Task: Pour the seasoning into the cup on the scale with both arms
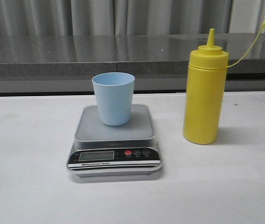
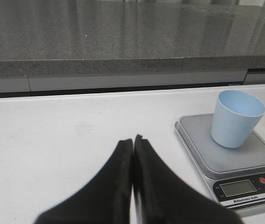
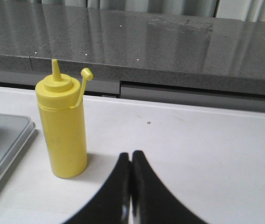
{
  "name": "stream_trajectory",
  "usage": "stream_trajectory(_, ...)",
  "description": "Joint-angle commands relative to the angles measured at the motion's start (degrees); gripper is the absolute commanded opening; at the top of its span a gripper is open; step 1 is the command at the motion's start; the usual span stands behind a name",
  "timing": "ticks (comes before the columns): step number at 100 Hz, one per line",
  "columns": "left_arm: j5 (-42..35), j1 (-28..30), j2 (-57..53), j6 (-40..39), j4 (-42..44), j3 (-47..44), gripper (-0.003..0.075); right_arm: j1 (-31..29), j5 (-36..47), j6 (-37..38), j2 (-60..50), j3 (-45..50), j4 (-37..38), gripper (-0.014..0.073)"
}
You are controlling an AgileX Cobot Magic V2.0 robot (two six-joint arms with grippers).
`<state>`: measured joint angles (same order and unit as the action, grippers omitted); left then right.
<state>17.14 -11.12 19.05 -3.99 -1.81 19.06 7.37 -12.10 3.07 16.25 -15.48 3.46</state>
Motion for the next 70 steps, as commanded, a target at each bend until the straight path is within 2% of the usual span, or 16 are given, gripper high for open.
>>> stream_trajectory(1,-4.56,0.09,0.44,-0.39,-0.26,1.5,-0.002,-0.42,4.68,-0.12,-2.42,0.13,1.34,-0.0066)
stream_trajectory(34,-4.56,0.09,0.44,-0.39,-0.26,1.5,-0.002,-0.42,3.94,0.23,-17.63,9.03,-0.09,-0.0066)
stream_trajectory(70,-4.45,0.09,0.44,-0.39,-0.26,1.5,-0.002,-3.07,3.13,0.23,-17.97,13.57,-1.76,-0.0066)
